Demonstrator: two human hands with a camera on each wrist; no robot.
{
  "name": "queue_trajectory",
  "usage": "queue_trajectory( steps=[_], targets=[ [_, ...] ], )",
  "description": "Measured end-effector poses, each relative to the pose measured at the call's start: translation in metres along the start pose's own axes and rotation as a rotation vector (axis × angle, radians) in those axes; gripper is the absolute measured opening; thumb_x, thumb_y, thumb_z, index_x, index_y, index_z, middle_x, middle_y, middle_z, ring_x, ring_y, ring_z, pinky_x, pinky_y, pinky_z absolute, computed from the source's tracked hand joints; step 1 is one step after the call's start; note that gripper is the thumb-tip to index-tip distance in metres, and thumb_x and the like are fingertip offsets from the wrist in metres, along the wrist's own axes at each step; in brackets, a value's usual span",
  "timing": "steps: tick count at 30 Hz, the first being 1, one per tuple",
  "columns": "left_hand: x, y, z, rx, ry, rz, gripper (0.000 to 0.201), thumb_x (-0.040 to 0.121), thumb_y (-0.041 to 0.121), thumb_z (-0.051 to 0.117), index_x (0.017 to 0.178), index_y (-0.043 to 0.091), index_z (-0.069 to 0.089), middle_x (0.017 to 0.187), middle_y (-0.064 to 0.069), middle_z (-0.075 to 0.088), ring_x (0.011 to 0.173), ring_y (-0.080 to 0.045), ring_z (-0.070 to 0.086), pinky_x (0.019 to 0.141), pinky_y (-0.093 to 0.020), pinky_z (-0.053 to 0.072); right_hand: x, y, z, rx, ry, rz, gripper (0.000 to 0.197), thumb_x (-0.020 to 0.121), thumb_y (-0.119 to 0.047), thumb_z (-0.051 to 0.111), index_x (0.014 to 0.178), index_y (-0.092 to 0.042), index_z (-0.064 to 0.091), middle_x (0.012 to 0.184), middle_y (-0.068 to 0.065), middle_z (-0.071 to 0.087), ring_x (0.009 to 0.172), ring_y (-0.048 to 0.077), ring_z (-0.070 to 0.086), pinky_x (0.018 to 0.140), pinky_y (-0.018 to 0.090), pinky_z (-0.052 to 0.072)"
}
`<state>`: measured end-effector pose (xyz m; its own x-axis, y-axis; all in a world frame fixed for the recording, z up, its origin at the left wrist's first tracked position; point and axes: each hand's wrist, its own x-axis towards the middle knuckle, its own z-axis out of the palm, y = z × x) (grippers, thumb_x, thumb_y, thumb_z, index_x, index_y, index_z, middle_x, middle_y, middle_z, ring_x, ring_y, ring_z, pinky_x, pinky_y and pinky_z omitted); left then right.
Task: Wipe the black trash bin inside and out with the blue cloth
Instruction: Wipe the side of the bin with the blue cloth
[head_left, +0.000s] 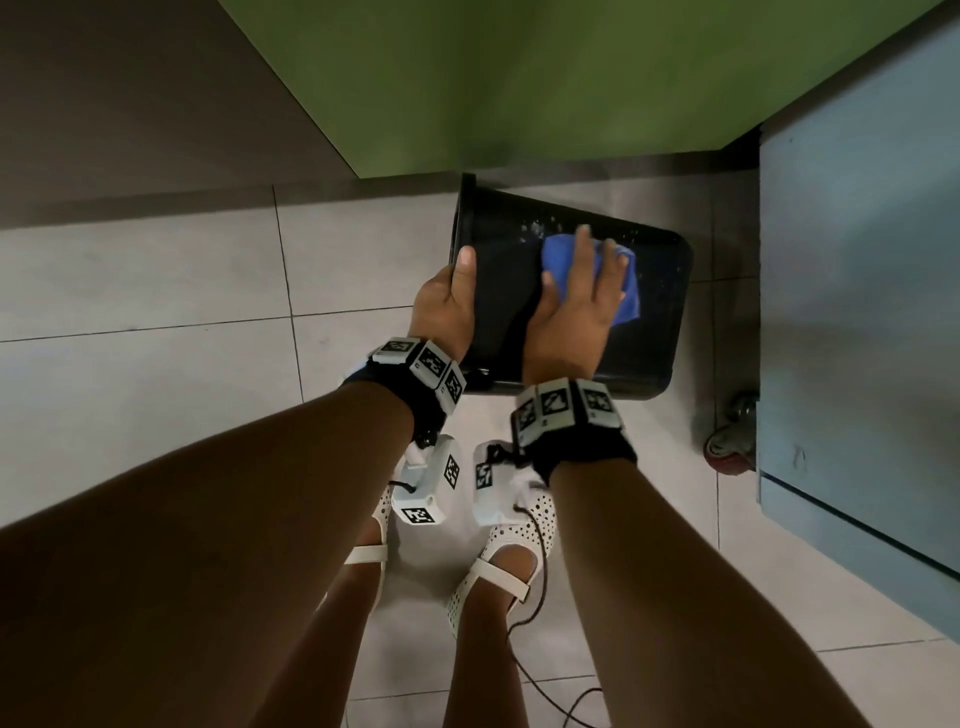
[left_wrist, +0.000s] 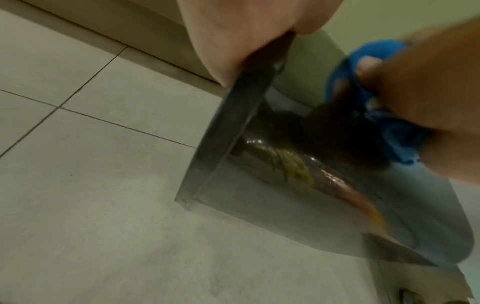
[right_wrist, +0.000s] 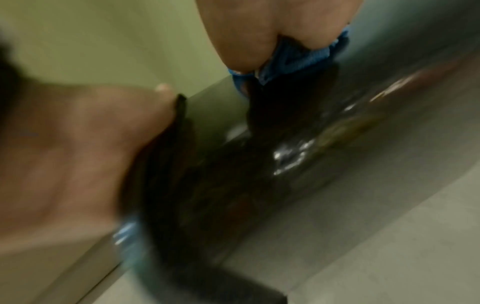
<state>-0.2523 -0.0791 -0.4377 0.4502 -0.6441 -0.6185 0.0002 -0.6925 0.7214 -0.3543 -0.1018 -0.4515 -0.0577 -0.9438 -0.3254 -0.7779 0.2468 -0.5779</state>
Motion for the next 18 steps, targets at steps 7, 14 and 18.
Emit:
queue_trajectory(
  steps=[7,14,18],
  targets=[
    [-0.002,-0.002,0.001,-0.012,0.0,-0.008,0.054,0.098,0.043,0.026,0.103,0.002,0.06,0.099,-0.008,0.062,0.094,-0.017,0.055,0.085,-0.024,0.041,0.015,0.05,-0.035,-0.009,0.168,0.167,0.05,0.096,-0.025,0.042,0.143,-0.026,0.024,0.152,0.011,0.016,0.14,0.032,0.016,0.106,0.055,0.034],
    [-0.001,-0.002,0.0,-0.016,0.01,0.011,0.048,0.099,0.041,0.027,0.091,0.005,0.057,0.089,-0.008,0.06,0.087,-0.02,0.056,0.08,-0.026,0.044,-0.037,0.022,-0.006,0.039,0.113,0.074,0.052,0.094,-0.014,0.045,0.142,-0.021,0.027,0.152,0.015,0.015,0.142,0.031,0.007,0.107,0.057,0.032],
    [0.0,-0.007,0.002,-0.063,-0.009,-0.022,0.049,0.098,0.043,0.029,0.088,0.006,0.06,0.089,-0.016,0.066,0.086,-0.028,0.063,0.085,-0.039,0.053,-0.053,-0.011,0.013,0.116,-0.103,-0.084,0.049,0.096,-0.02,0.04,0.143,-0.022,0.025,0.154,0.012,0.008,0.142,0.029,0.0,0.11,0.058,0.023]
  ],
)
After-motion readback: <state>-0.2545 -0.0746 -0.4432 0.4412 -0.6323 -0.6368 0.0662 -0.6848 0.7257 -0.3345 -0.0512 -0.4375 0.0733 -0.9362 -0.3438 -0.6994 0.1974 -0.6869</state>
